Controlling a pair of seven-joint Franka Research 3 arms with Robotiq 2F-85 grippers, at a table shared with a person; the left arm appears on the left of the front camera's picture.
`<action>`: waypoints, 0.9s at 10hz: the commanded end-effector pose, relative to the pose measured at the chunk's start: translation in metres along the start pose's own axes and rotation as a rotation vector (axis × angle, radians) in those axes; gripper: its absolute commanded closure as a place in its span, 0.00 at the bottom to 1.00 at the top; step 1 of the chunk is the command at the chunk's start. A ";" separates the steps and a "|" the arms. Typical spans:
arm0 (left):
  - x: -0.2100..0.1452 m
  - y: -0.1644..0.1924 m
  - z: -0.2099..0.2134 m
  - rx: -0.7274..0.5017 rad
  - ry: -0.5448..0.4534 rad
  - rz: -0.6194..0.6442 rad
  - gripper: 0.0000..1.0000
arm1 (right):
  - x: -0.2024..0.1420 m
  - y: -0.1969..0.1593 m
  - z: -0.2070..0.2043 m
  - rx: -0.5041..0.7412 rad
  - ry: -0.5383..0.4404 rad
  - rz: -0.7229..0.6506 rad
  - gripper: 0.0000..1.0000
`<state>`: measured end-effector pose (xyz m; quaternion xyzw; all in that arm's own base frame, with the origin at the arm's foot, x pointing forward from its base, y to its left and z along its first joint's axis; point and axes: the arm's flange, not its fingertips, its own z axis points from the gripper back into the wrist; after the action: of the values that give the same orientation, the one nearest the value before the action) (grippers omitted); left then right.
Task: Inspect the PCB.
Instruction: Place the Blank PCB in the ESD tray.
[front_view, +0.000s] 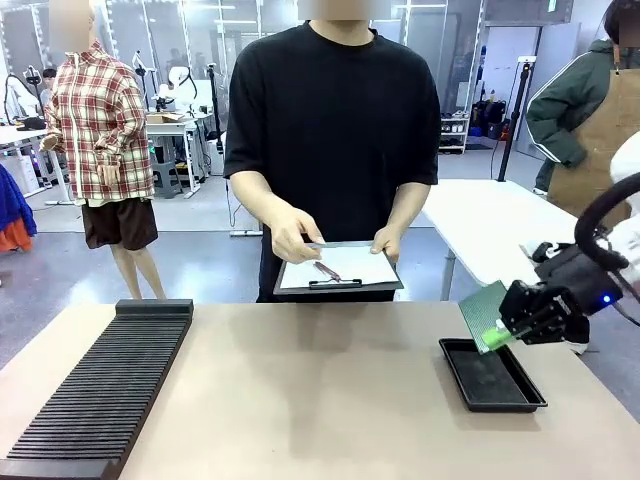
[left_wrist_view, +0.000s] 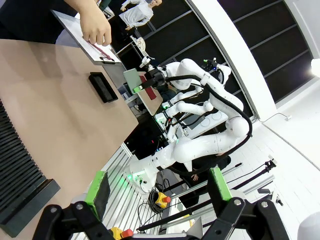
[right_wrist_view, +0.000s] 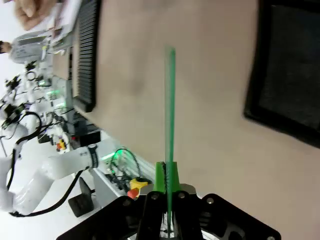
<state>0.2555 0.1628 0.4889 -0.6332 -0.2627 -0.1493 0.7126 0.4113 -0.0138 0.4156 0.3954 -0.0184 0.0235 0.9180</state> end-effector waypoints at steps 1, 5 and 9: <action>0.004 -0.004 0.002 -0.004 0.004 0.010 0.00 | 0.020 -0.017 -0.012 -0.049 0.017 0.002 0.97; 0.004 -0.004 0.002 -0.004 0.004 0.010 0.00 | 0.044 -0.040 -0.039 -0.147 0.039 -0.042 0.97; 0.004 -0.004 0.002 -0.004 0.004 0.010 0.00 | 0.067 -0.061 -0.063 -0.248 0.014 -0.066 0.97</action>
<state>0.2555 0.1628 0.4889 -0.6331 -0.2626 -0.1493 0.7126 0.4738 -0.0145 0.3344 0.3008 -0.0072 0.0077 0.9536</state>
